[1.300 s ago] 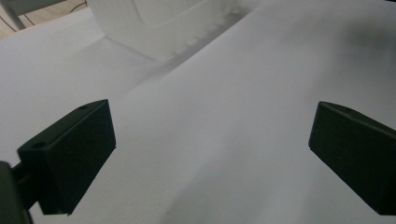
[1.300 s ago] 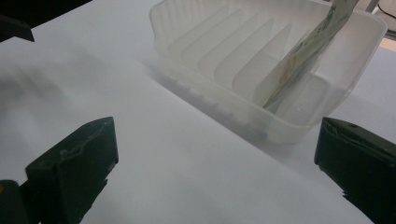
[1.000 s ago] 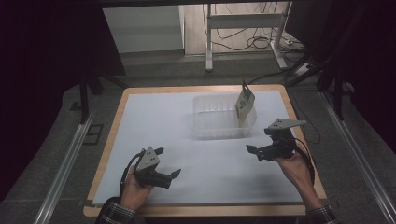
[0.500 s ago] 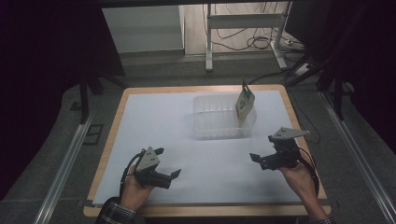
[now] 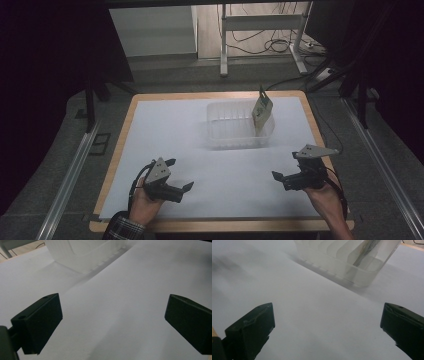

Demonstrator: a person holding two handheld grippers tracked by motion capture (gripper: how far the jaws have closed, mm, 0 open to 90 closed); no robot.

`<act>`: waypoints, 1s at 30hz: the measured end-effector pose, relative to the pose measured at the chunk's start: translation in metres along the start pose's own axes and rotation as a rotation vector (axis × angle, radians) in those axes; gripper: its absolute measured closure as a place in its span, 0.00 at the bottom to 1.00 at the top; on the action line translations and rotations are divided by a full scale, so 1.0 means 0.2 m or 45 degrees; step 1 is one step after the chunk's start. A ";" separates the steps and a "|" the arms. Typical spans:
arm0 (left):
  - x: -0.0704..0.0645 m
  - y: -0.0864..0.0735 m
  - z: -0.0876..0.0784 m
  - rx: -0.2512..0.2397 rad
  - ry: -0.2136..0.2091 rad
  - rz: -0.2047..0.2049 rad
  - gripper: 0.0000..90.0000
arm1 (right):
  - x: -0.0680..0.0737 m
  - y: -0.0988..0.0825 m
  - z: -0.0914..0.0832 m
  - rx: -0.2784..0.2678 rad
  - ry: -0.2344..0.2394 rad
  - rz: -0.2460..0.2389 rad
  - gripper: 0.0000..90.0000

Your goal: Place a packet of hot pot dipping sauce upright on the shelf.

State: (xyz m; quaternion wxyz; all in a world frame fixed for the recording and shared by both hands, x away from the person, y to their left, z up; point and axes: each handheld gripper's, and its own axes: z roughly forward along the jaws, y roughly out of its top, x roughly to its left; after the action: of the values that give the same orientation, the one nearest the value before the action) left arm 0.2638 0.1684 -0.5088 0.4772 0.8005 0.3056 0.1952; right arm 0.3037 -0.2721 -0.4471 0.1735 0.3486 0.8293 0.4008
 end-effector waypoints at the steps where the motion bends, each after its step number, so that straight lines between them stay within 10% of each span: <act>1: 0.00 0.00 0.00 0.000 0.000 0.000 0.01 | 0.00 0.00 0.00 0.000 0.000 0.000 0.00; 30: -0.01 0.00 0.01 0.016 0.003 0.011 0.01 | 0.01 -0.21 -0.05 0.035 -0.086 -0.037 0.00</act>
State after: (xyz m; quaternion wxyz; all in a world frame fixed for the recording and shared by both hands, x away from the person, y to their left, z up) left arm 0.2637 0.1664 -0.5098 0.4710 0.8045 0.3038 0.1963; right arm 0.2778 -0.2934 -0.4737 0.2026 0.3522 0.8333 0.3749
